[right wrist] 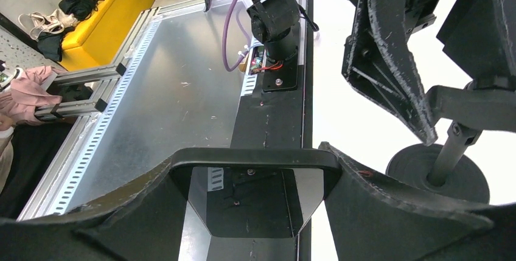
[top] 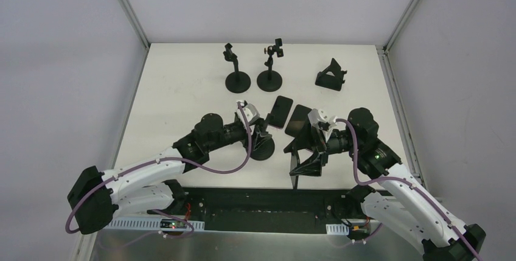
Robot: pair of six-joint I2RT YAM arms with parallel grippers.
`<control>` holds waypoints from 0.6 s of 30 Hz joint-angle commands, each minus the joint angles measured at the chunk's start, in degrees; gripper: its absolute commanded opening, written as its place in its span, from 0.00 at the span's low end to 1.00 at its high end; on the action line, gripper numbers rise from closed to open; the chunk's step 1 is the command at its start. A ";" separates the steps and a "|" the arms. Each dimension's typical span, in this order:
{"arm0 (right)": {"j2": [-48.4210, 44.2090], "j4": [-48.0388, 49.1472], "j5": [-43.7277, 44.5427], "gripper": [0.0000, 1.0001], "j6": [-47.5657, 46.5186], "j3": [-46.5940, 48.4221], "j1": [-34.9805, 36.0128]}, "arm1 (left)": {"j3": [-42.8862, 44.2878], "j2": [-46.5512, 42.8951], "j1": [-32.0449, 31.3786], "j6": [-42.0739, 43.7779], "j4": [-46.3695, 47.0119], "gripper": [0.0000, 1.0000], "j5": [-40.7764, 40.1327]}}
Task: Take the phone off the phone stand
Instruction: Remove the phone from the phone stand, then place the phone at the center of the board.
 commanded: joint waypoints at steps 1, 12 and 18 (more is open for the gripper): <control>-0.55 3.25 -1.78 0.00 0.86 3.27 0.47 | -0.12 -2.64 1.70 2.93 -4.61 0.00 -6.19; 0.04 7.24 17.51 0.00 7.16 1.12 1.54 | -1.87 -9.87 7.07 3.62 -11.01 0.00 -15.98; 3.41 8.75 30.65 0.00 16.25 2.26 2.06 | -0.92 -13.65 9.24 5.40 -18.41 0.00 -20.88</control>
